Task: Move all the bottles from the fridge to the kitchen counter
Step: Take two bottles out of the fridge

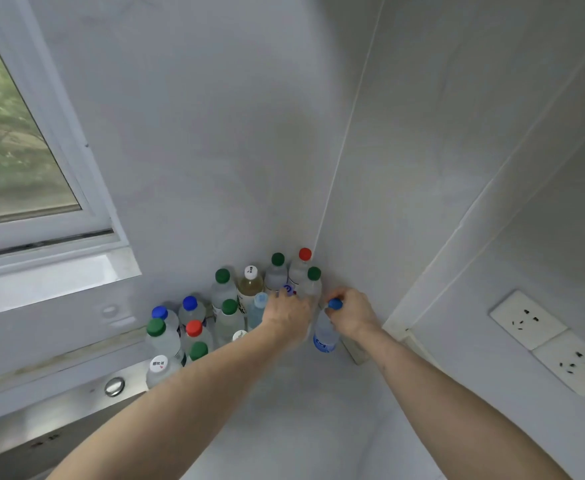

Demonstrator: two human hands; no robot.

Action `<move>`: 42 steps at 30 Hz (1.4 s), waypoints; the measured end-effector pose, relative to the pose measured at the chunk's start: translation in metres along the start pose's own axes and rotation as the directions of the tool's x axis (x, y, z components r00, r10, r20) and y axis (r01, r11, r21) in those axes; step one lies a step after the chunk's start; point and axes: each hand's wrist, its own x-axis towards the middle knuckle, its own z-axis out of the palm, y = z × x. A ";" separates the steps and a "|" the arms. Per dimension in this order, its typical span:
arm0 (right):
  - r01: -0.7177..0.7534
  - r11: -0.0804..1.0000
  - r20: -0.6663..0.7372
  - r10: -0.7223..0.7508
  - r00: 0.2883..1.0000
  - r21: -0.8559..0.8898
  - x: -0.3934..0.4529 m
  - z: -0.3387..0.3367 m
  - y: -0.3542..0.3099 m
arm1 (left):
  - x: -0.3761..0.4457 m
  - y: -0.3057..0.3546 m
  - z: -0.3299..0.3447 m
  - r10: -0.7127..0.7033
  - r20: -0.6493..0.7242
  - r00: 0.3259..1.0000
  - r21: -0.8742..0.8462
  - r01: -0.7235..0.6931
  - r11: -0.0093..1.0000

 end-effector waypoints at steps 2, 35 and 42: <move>0.002 1.000 0.004 -0.002 1.000 0.011 0.005 0.003 -0.003 | 0.002 -0.001 -0.001 0.001 0.000 1.000 0.018 -0.001 1.000; 0.178 0.974 -0.128 -0.160 0.979 0.140 -0.233 -0.036 0.010 | -0.218 -0.011 -0.041 0.179 -0.171 0.969 -0.270 -0.221 0.937; 0.054 0.989 -0.228 -0.020 0.973 0.141 -0.369 -0.033 0.022 | -0.277 0.003 -0.032 0.382 -0.215 0.899 -0.370 -0.438 0.820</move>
